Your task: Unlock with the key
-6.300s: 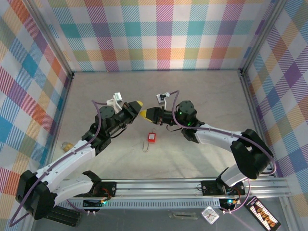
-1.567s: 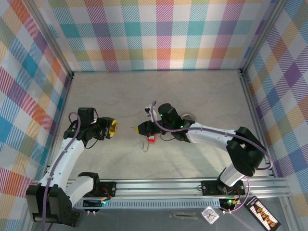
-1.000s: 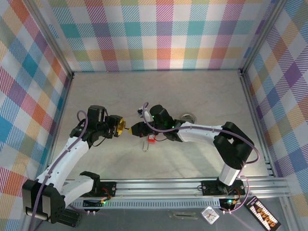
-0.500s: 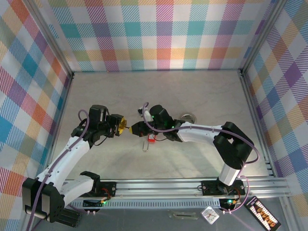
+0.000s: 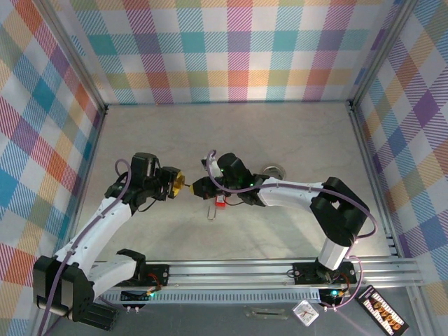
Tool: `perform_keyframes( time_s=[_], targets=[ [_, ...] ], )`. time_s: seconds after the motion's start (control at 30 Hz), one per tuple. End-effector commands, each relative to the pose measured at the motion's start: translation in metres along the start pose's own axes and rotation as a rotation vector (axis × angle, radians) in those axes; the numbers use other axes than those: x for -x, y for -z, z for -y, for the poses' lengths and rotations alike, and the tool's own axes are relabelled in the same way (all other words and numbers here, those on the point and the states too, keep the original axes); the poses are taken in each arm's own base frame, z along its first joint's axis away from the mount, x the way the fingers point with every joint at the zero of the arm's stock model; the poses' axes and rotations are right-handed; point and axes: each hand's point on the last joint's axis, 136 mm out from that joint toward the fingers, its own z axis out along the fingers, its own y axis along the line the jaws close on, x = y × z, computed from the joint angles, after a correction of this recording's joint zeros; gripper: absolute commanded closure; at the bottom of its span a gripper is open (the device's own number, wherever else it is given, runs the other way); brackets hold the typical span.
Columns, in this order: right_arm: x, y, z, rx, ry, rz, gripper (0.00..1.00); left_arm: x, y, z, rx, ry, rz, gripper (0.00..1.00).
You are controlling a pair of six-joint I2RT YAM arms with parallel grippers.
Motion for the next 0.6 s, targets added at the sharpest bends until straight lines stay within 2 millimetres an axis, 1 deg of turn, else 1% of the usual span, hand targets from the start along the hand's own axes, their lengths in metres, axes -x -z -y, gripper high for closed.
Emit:
perform_keyframes(
  time_s=[0.0,0.23,0.57],
  targets=[
    [0.0178,0.0075,-0.0185,0.026,0.055,0.053,1.00,-0.0070,0.0063,0.0153,-0.036,-0.038,-0.015,0.62],
    [0.0211,0.0101,-0.0229,0.035,0.060,0.064,1.00,-0.0069,0.0027,0.0122,-0.025,-0.040,-0.013,0.62],
    [0.0228,0.0073,-0.0273,0.060,0.053,0.061,1.00,-0.0082,0.0002,0.0124,-0.020,-0.045,-0.012,0.62]
  ],
)
